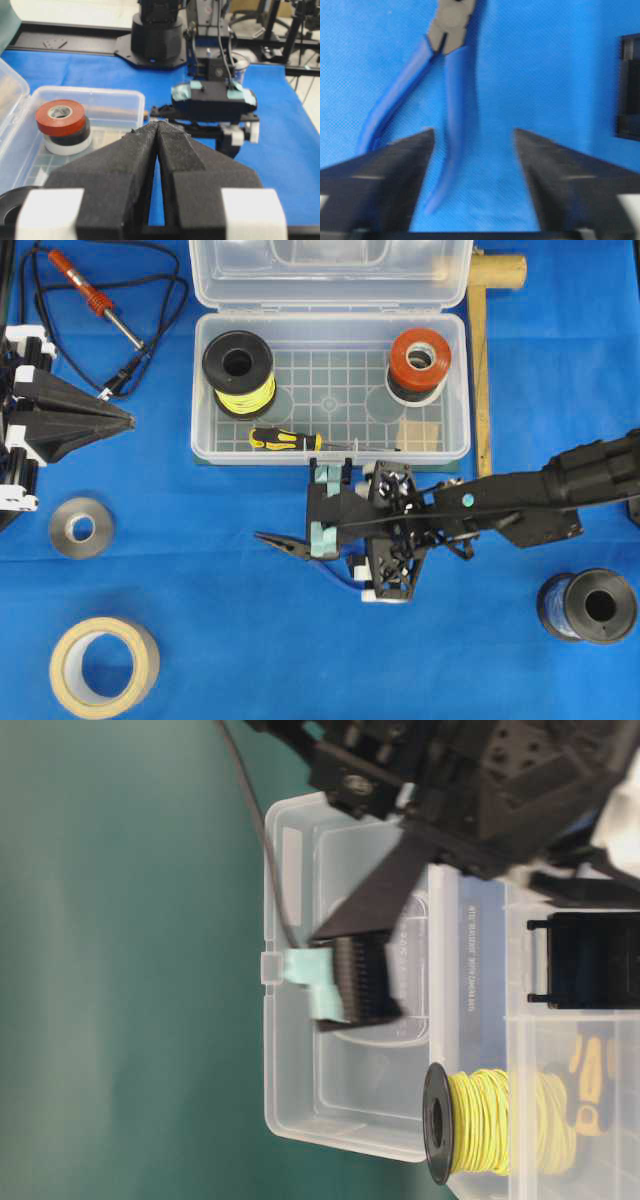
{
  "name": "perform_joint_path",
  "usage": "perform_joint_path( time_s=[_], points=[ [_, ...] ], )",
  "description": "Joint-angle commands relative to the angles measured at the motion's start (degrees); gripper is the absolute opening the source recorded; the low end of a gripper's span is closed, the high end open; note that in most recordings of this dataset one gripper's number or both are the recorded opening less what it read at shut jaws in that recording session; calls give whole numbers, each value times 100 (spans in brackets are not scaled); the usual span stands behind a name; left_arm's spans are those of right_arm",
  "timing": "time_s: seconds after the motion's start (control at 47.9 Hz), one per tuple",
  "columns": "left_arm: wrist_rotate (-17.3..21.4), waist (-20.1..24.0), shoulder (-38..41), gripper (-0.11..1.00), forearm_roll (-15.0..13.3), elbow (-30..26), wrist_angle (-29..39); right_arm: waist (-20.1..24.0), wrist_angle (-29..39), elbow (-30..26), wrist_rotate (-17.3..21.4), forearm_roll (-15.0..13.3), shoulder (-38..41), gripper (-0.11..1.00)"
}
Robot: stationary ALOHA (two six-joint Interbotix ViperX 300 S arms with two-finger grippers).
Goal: Pick the nipper from the toolbox among several items.
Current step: 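Carry the nippers forward and lower them onto the table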
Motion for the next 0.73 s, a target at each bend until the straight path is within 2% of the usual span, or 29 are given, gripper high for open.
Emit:
perform_joint_path(
  time_s=[0.0, 0.063, 0.167, 0.355, 0.501, 0.71],
  points=[
    [-9, 0, 26, 0, -18, -53, -26, -35, 149, -114, -9, -176, -554, 75],
    [-9, 0, 18, 0, -18, -53, -18, -70, 272, -105, -9, -334, -853, 83],
    [-9, 0, 18, 0, -18, -53, -26, -132, 519, -53, 0, -677, -1468, 76],
    [-9, 0, 26, 0, -18, -53, 9, -378, 853, 360, 26, -1230, -2575, 78],
    [-9, 0, 18, 0, -18, -53, 18, -668, 694, 940, 26, -1292, -3340, 78],
    [-9, 0, 9, 0, -18, -44, 26, -879, -18, 1907, 26, -1292, -4614, 78]
  ],
)
